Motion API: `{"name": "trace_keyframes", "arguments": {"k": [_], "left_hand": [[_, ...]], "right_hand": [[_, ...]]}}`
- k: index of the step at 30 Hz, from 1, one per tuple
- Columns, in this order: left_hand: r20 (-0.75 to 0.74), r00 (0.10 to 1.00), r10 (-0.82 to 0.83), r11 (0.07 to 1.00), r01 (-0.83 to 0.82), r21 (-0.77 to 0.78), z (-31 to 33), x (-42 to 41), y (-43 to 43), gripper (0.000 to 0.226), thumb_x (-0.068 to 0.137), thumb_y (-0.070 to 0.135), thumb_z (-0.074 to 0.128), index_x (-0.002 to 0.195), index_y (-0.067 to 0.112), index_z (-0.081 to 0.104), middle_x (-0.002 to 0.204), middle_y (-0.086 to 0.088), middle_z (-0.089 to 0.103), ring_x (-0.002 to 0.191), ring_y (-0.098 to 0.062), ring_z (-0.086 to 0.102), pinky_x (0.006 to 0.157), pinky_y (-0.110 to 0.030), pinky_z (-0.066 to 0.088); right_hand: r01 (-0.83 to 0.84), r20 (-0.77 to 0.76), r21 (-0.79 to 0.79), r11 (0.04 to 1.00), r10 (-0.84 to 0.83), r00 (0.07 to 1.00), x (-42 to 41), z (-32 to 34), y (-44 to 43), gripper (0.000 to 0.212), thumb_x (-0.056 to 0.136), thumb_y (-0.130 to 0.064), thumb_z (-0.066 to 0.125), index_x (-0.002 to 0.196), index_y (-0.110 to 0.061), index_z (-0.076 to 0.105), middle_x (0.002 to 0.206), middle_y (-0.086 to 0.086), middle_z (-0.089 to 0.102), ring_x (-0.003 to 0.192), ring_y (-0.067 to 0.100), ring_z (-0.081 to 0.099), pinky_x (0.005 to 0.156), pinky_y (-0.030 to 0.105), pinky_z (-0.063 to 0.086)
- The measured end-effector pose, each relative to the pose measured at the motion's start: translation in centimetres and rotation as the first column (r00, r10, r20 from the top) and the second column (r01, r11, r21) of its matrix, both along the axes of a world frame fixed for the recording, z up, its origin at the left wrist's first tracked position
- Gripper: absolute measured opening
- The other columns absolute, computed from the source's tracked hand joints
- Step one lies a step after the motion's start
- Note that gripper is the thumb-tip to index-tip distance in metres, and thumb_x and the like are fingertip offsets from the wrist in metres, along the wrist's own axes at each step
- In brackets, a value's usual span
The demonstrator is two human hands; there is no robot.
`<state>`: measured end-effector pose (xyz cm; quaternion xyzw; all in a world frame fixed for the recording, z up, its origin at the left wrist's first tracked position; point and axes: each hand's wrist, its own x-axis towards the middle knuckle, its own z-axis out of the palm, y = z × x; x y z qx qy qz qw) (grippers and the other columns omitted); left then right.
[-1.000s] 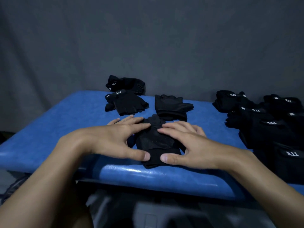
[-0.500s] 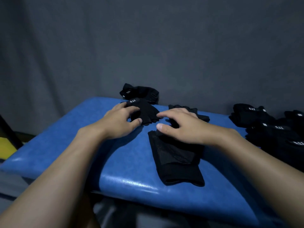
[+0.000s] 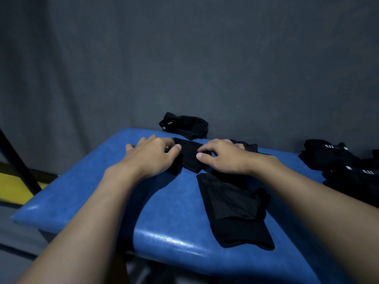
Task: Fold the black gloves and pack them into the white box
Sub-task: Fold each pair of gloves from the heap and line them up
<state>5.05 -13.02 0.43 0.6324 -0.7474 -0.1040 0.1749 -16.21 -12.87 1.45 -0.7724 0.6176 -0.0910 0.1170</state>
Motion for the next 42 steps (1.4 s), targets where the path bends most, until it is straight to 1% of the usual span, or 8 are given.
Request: {"name": "trace_keyframes", "arguments": {"k": [8, 13, 17, 20, 24, 31, 39, 42], "left_hand": [[-0.094, 0.994, -0.06, 0.998, 0.062, 0.02, -1.5, 0.2, -1.0, 0.049, 0.099, 0.048, 0.044, 0.147, 0.04, 0.036, 0.155, -0.004, 0.034, 0.145, -0.021, 0.027, 0.117, -0.053, 0.022], [-0.005, 0.999, -0.048, 0.998, 0.048, 0.036, -1.3, 0.1, -0.6, 0.056, 0.088, 0.062, 0.054, 0.141, 0.045, 0.041, 0.124, 0.004, 0.037, 0.131, -0.019, 0.034, 0.113, -0.049, 0.023], [-0.054, 0.998, -0.022, 1.0, 0.021, -0.022, -1.2, 0.3, -0.6, 0.03, 0.086, 0.061, 0.059, 0.104, 0.038, 0.061, 0.152, -0.003, 0.025, 0.147, -0.017, 0.013, 0.119, -0.053, 0.012], [-0.068, 0.997, -0.031, 1.0, 0.03, -0.007, -1.3, 0.1, -0.9, 0.02, 0.092, 0.053, 0.054, 0.086, 0.034, 0.057, 0.131, 0.004, 0.048, 0.133, -0.02, 0.04, 0.115, -0.053, 0.019], [-0.003, 0.999, 0.032, 0.999, -0.032, -0.011, -0.9, 0.2, -0.6, 0.024, 0.094, 0.053, 0.047, 0.092, 0.034, 0.06, 0.105, 0.005, 0.047, 0.109, -0.019, 0.044, 0.097, -0.049, 0.03], [0.082, 0.994, 0.073, 0.997, -0.075, 0.022, 0.1, 1.2, 0.1, 0.022, 0.094, 0.055, 0.047, 0.109, 0.045, 0.06, 0.108, 0.011, 0.062, 0.114, -0.02, 0.051, 0.105, -0.06, 0.027], [-0.06, 0.998, -0.008, 1.0, 0.007, -0.007, -0.3, 1.1, -0.3, 0.029, 0.088, 0.042, 0.067, 0.116, 0.033, 0.067, 0.107, 0.015, 0.06, 0.114, -0.015, 0.055, 0.105, -0.05, 0.036], [-0.191, 0.978, -0.081, 0.991, 0.058, -0.123, -0.1, 1.0, -0.3, 0.036, 0.087, 0.03, 0.071, 0.122, 0.021, 0.067, 0.111, 0.01, 0.052, 0.112, -0.015, 0.055, 0.1, -0.029, 0.041]], "right_hand": [[0.02, 0.011, -0.048, 0.999, -0.019, 1.0, 0.0, -0.2, 0.4, 0.041, 0.094, -0.058, 0.045, 0.133, -0.045, 0.05, 0.14, -0.01, 0.053, 0.137, 0.019, 0.036, 0.112, 0.044, 0.018], [0.01, 0.019, -0.029, 1.0, -0.009, 1.0, 0.0, -0.2, 0.5, 0.049, 0.091, -0.056, 0.053, 0.138, -0.043, 0.046, 0.141, -0.01, 0.051, 0.139, 0.017, 0.033, 0.115, 0.044, 0.017], [-0.006, 0.018, -0.03, 1.0, 0.007, 1.0, 0.1, -0.4, 0.6, 0.053, 0.09, -0.055, 0.055, 0.14, -0.042, 0.043, 0.143, -0.009, 0.049, 0.139, 0.018, 0.032, 0.116, 0.047, 0.016], [-0.001, 0.015, -0.027, 1.0, 0.001, 1.0, -0.1, -0.5, 0.6, 0.053, 0.091, -0.057, 0.054, 0.14, -0.042, 0.043, 0.14, -0.008, 0.051, 0.138, 0.018, 0.034, 0.116, 0.047, 0.014], [0.011, 0.012, -0.031, 0.999, -0.011, 1.0, -0.1, -0.7, 0.4, 0.054, 0.09, -0.06, 0.053, 0.139, -0.041, 0.042, 0.139, -0.006, 0.054, 0.138, 0.017, 0.036, 0.117, 0.047, 0.011], [0.007, 0.046, -0.055, 0.998, -0.004, 0.999, 0.1, -0.6, 0.8, 0.047, 0.093, -0.059, 0.048, 0.136, -0.041, 0.045, 0.126, -0.005, 0.06, 0.136, 0.017, 0.037, 0.117, 0.049, 0.01], [0.01, 0.073, -0.054, 0.998, -0.006, 0.997, 0.3, -0.7, 1.1, 0.045, 0.094, -0.058, 0.046, 0.135, -0.039, 0.046, 0.119, -0.008, 0.063, 0.13, 0.016, 0.042, 0.116, 0.046, 0.012], [0.009, 0.09, -0.06, 0.998, -0.003, 0.996, 0.2, -0.9, 1.1, 0.046, 0.094, -0.058, 0.045, 0.136, -0.039, 0.046, 0.118, -0.008, 0.063, 0.129, 0.015, 0.044, 0.116, 0.046, 0.012]]}}
